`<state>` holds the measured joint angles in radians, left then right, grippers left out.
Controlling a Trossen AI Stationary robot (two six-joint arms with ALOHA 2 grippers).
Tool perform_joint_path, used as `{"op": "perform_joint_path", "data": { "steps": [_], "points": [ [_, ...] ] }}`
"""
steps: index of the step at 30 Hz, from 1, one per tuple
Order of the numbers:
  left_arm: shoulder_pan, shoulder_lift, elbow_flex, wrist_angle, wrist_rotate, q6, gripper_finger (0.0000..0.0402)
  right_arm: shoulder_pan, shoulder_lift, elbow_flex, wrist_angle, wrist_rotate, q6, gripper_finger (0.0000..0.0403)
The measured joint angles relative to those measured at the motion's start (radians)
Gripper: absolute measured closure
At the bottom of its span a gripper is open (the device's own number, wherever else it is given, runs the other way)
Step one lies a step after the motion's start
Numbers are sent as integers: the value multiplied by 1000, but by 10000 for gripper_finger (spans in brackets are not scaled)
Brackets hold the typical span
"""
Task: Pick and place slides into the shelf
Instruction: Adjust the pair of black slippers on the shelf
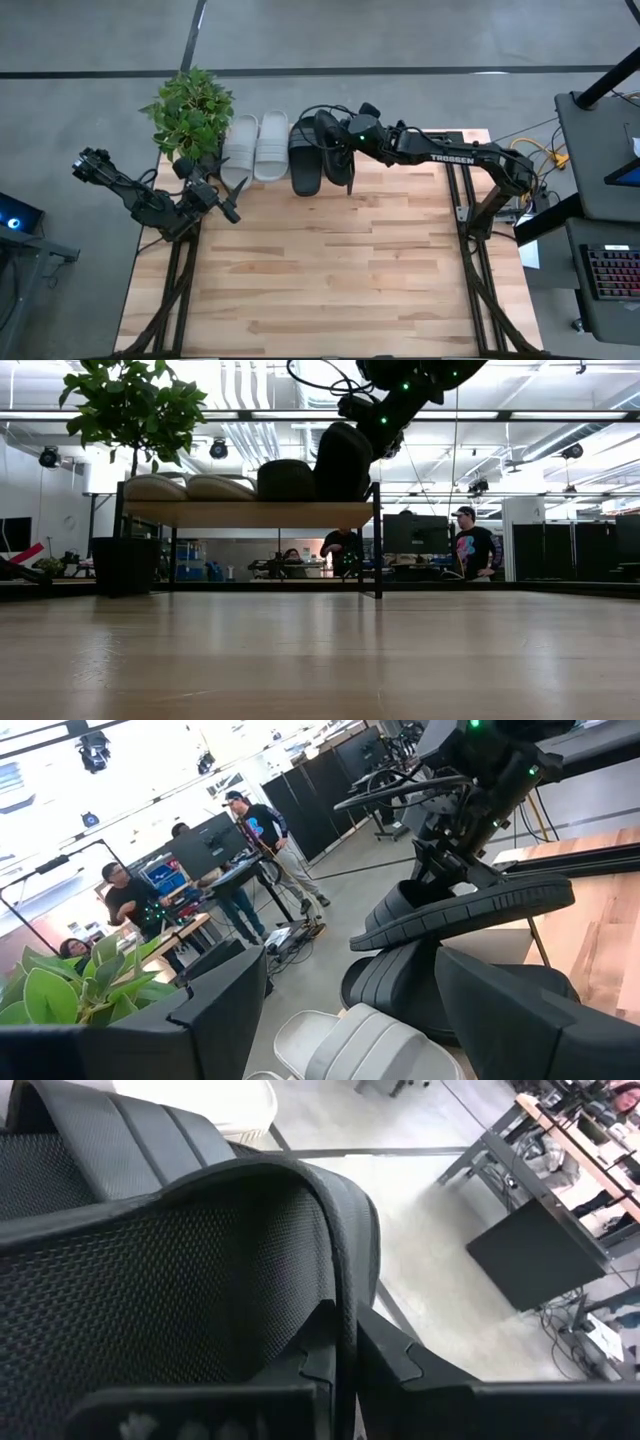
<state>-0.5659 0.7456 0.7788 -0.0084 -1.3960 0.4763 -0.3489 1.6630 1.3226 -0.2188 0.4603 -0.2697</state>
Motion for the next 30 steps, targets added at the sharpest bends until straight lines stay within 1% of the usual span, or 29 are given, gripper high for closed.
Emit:
{"op": "perform_joint_path", "data": {
  "steps": [9, 11, 14, 19, 24, 27, 30],
  "points": [
    [0, 0, 0, 1, 0, -2, 127, 2, -7, -4, -8, 13, -18, 389],
    [1, 0, 0, 6, 0, -2, 127, 6, -9, 0, -22, 14, -28, 382],
    [1, 0, 3, 8, 0, -2, 127, 11, -9, 20, -65, 13, -27, 350],
    [1, 1, 5, 16, 3, -1, 127, 13, -9, 28, -78, 15, -38, 273],
    [1, 6, 6, 35, 4, 0, 127, 15, -15, 28, -71, 85, -44, 203],
    [1, 7, 7, 62, 6, 2, 127, 15, -25, 29, -42, 91, -62, 176],
    [1, 8, 7, 76, 6, 1, 127, 15, -40, 30, -25, 91, -72, 162]
  ]
}}
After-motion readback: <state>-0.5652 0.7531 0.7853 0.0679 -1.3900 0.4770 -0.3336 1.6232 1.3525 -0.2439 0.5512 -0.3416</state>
